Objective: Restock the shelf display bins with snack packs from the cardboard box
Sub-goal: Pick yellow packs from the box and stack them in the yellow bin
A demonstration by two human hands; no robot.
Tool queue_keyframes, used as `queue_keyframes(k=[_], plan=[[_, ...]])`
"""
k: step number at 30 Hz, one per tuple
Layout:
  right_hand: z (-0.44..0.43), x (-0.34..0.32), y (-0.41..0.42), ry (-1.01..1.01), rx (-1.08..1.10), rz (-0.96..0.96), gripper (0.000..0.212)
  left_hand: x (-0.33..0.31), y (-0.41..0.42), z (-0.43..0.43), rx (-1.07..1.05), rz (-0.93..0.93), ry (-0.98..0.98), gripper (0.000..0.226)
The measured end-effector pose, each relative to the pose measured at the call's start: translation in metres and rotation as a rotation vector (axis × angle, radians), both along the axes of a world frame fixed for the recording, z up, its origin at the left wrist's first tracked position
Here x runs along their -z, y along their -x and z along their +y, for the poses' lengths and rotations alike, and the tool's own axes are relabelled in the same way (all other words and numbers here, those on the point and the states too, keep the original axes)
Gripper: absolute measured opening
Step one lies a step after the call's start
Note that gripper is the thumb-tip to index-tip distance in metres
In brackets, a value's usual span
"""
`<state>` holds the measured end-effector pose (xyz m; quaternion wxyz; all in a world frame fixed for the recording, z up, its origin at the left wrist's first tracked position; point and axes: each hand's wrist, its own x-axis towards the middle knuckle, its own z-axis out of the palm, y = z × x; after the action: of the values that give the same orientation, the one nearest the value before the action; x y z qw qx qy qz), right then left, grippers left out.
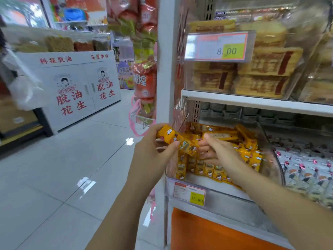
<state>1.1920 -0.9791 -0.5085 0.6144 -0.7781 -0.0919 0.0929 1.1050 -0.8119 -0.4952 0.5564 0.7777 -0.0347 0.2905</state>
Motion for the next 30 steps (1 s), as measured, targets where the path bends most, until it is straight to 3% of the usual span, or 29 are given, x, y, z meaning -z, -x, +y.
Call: queue_keyframes(k=[3, 9, 16, 18, 21, 26, 30], plan=[[0.018, 0.011, -0.008, 0.148, -0.054, -0.103, 0.013, 0.0, 0.002, 0.007, -0.014, -0.025, -0.052, 0.034], [0.026, -0.002, -0.004, 0.117, -0.149, -0.33, 0.06, -0.004, 0.001, 0.013, -0.03, -0.044, -0.084, 0.031], [0.013, -0.039, 0.014, 0.241, -0.404, -0.458, 0.057, 0.002, -0.001, 0.015, 0.071, -0.02, -0.15, 0.033], [0.015, -0.043, 0.018, 0.293, -0.371, -0.518, 0.046, 0.003, -0.003, 0.012, 0.064, -0.023, -0.176, 0.037], [0.012, -0.03, 0.012, 0.367, -0.272, -0.465, 0.035, 0.001, -0.002, 0.014, 0.019, -0.016, -0.167, 0.037], [0.01, 0.015, -0.008, 0.632, -0.089, -0.344, 0.029, 0.008, -0.004, 0.025, -0.078, 0.07, -0.186, 0.01], [0.023, 0.035, -0.016, 0.719, -0.02, -0.381, 0.031, 0.018, -0.009, 0.025, -0.079, 0.152, -0.28, 0.008]])
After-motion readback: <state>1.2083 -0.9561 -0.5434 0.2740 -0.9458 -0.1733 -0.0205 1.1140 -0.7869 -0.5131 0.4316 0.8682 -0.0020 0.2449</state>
